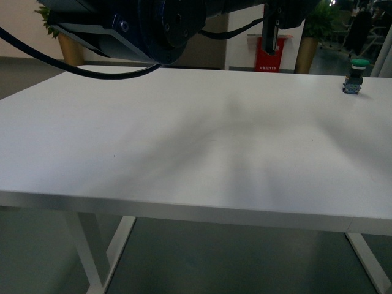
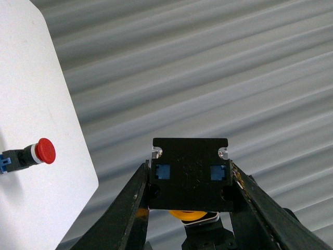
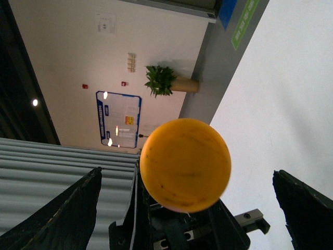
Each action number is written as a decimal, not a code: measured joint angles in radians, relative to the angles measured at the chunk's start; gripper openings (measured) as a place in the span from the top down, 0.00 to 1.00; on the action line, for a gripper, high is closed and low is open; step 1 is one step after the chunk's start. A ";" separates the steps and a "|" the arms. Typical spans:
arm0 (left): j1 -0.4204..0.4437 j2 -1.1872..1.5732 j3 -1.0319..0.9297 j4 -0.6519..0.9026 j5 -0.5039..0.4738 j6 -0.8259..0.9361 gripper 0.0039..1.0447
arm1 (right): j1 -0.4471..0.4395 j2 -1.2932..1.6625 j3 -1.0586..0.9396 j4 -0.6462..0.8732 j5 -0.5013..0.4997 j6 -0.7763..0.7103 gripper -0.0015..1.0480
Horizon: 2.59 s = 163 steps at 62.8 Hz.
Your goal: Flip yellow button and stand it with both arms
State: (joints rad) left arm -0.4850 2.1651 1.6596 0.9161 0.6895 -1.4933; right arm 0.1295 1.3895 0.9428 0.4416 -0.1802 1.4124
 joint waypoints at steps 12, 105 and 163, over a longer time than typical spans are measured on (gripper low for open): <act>-0.010 0.000 -0.008 -0.001 -0.008 0.003 0.65 | 0.028 0.041 0.064 0.030 0.031 0.000 0.07; 0.141 -0.798 -0.806 -0.893 -0.671 1.641 0.06 | 0.041 0.066 0.039 0.085 0.090 -0.047 0.64; 0.462 -1.423 -1.545 -0.297 -0.694 1.495 0.96 | 0.049 0.066 0.039 0.081 0.092 -0.055 0.64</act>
State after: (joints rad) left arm -0.0227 0.7418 0.1150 0.6193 -0.0048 0.0013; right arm 0.1783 1.4551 0.9821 0.5224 -0.0883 1.3575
